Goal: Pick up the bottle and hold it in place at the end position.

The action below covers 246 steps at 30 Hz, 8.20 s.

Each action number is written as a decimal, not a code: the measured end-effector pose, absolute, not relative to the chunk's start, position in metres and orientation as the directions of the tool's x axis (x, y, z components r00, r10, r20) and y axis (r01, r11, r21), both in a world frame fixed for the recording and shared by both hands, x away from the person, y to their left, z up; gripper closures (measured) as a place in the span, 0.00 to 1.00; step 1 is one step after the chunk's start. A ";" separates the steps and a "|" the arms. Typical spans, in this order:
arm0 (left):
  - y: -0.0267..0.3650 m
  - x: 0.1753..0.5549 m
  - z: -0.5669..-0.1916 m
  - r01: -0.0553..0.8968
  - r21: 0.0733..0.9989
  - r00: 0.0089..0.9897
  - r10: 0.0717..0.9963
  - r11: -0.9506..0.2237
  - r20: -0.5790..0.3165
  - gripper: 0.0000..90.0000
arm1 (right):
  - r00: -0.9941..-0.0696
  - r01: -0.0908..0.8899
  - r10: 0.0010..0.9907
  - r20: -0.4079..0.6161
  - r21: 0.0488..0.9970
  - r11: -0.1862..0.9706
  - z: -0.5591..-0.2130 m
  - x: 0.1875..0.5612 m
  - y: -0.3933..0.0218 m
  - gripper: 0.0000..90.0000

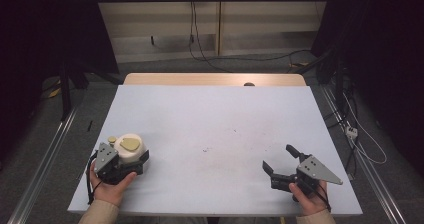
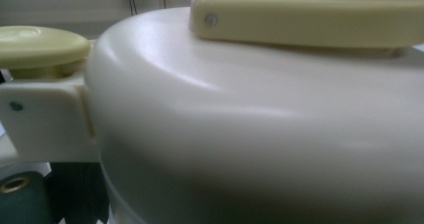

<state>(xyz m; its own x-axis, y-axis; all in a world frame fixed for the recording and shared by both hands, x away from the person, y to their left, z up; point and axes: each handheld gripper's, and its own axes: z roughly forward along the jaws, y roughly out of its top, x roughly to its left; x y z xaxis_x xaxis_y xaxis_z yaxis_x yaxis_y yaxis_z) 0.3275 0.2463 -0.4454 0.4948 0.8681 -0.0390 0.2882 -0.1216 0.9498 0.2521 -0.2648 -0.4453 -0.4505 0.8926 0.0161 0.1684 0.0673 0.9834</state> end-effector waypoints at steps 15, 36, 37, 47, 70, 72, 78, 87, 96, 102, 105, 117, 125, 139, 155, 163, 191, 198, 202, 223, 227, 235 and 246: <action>0.245 0.336 -0.433 0.305 0.950 0.534 0.839 -0.070 -0.110 0.07 | -0.453 0.157 0.892 0.004 0.985 0.075 -0.444 0.252 -0.263 0.04; 0.226 0.343 -0.419 0.286 0.953 0.594 0.799 -0.102 -0.093 0.07 | -0.450 0.145 0.893 0.018 0.988 0.053 -0.443 0.253 -0.263 0.04; 0.225 0.344 -0.419 0.286 0.953 0.594 0.799 -0.097 -0.097 0.07 | -0.449 0.148 0.893 0.021 0.988 0.052 -0.443 0.253 -0.263 0.04; 0.211 0.353 -0.416 0.274 0.958 0.607 0.788 -0.089 -0.101 0.07 | -0.431 0.154 0.902 0.012 0.986 0.060 -0.443 0.253 -0.263 0.05; 0.183 0.366 -0.412 0.272 0.958 0.648 0.753 -0.087 -0.115 0.07 | -0.425 0.161 0.905 0.019 0.985 0.055 -0.444 0.253 -0.264 0.05; 0.180 0.368 -0.412 0.270 0.959 0.652 0.749 -0.085 -0.117 0.07 | -0.425 0.161 0.905 0.019 0.985 0.055 -0.444 0.253 -0.265 0.05; 0.172 0.373 -0.412 0.270 0.959 0.660 0.741 -0.086 -0.119 0.07 | -0.424 0.164 0.905 0.022 0.985 0.053 -0.445 0.253 -0.265 0.05; 0.163 0.379 -0.412 0.269 0.959 0.666 0.736 -0.086 -0.121 0.07 | -0.426 0.164 0.904 0.019 0.985 0.057 -0.445 0.253 -0.265 0.05; 0.151 0.385 -0.414 0.270 0.958 0.682 0.722 -0.100 -0.117 0.07 | -0.429 0.163 0.903 0.015 0.985 0.061 -0.445 0.253 -0.265 0.05; 0.144 0.390 -0.415 0.270 0.957 0.688 0.717 -0.110 -0.111 0.07 | -0.430 0.165 0.903 0.015 0.984 0.062 -0.445 0.253 -0.265 0.05; 0.141 0.391 -0.416 0.271 0.957 0.689 0.716 -0.105 -0.117 0.07 | -0.430 0.166 0.903 0.015 0.984 0.063 -0.445 0.253 -0.265 0.05; 0.130 0.398 -0.415 0.270 0.957 0.699 0.706 -0.109 -0.117 0.07 | -0.429 0.167 0.903 0.017 0.984 0.061 -0.445 0.253 -0.265 0.05; 0.124 0.403 -0.414 0.267 0.957 0.706 0.699 -0.110 -0.116 0.07 | -0.429 0.168 0.903 0.018 0.984 0.060 -0.445 0.253 -0.266 0.05; 0.115 0.411 -0.415 0.272 0.957 0.706 0.698 -0.106 -0.124 0.07 | -0.433 0.167 0.901 0.018 0.984 0.060 -0.446 0.253 -0.266 0.06; 0.105 0.418 -0.418 0.277 0.955 0.709 0.693 -0.104 -0.130 0.07 | -0.436 0.171 0.900 0.023 0.984 0.057 -0.446 0.253 -0.266 0.06; 0.099 0.422 -0.420 0.281 0.954 0.710 0.692 -0.108 -0.131 0.07 | -0.436 0.170 0.900 0.021 0.984 0.060 -0.446 0.253 -0.267 0.06; 0.076 0.435 -0.425 0.282 0.953 0.723 0.677 -0.112 -0.135 0.07 | -0.437 0.175 0.899 0.028 0.983 0.054 -0.447 0.254 -0.268 0.06; 0.068 0.439 -0.425 0.280 0.954 0.731 0.668 -0.108 -0.139 0.07 | -0.440 0.176 0.898 0.031 0.983 0.052 -0.447 0.254 -0.268 0.06; 0.063 0.441 -0.428 0.287 0.952 0.732 0.666 -0.107 -0.146 0.07 | -0.439 0.175 0.898 0.035 0.983 0.047 -0.447 0.254 -0.269 0.06; 0.054 0.447 -0.435 0.293 0.949 0.725 0.674 -0.118 -0.140 0.07 | -0.449 0.176 0.893 0.030 0.983 0.056 -0.448 0.255 -0.267 0.06; 0.053 0.450 -0.437 0.292 0.949 0.723 0.676 -0.116 -0.140 0.07 | -0.450 0.178 0.892 0.032 0.982 0.055 -0.448 0.255 -0.267 0.06; 0.044 0.453 -0.437 0.294 0.949 0.720 0.680 -0.118 -0.138 0.07 | -0.450 0.179 0.892 0.034 0.982 0.053 -0.448 0.256 -0.267 0.06; 0.032 0.456 -0.441 0.294 0.948 0.720 0.681 -0.122 -0.136 0.07 | -0.452 0.180 0.891 0.033 0.982 0.055 -0.448 0.255 -0.267 0.06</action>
